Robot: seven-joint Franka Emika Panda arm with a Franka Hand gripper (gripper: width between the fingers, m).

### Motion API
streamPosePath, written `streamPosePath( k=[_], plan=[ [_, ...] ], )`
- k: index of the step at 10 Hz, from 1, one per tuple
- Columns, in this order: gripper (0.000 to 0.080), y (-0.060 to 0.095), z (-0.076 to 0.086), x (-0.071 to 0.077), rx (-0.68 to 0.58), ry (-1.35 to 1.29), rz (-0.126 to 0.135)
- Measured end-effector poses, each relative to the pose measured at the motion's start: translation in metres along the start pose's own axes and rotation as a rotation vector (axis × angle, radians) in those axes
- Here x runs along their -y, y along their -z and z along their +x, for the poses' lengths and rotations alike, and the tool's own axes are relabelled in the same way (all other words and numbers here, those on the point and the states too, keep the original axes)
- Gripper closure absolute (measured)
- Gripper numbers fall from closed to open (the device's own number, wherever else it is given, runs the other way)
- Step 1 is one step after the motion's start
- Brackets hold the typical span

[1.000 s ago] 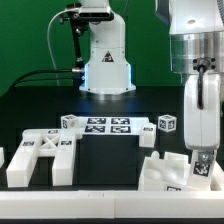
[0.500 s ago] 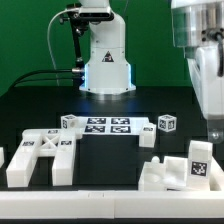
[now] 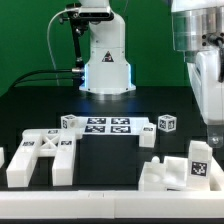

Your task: Assemble chair

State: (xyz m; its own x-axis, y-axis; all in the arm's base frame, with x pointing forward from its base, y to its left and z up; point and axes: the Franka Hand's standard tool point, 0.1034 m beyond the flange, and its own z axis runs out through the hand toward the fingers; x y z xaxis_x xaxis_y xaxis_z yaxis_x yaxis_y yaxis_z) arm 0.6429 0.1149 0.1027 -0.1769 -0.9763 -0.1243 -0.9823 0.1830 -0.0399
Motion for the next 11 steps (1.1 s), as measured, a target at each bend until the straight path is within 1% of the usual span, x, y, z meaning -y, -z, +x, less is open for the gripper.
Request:
streamPosePath(
  k=[1, 2, 3, 4, 5, 6, 9, 10, 11],
  plan=[
    [0.015, 0.003, 0.001, -0.003, 0.004, 0.071, -0.002],
    [0.015, 0.007, 0.005, -0.014, 0.01, 0.128, -0.012],
    [0.015, 0.01, 0.01, -0.029, 0.014, 0.247, -0.029],
    [0.015, 0.01, 0.012, -0.039, 0.007, 0.407, -0.051],
    [0.015, 0.01, 0.01, -0.043, 0.001, 0.556, -0.069],
    [0.015, 0.01, 0.012, -0.04, 0.002, 0.584, -0.063],
    [0.015, 0.009, 0.013, -0.04, 0.008, 0.839, -0.064],
    [0.015, 0.006, 0.019, -0.044, 0.014, 1.024, -0.065],
    [0.015, 0.003, 0.035, -0.048, 0.019, 1.172, -0.071]
  ],
)
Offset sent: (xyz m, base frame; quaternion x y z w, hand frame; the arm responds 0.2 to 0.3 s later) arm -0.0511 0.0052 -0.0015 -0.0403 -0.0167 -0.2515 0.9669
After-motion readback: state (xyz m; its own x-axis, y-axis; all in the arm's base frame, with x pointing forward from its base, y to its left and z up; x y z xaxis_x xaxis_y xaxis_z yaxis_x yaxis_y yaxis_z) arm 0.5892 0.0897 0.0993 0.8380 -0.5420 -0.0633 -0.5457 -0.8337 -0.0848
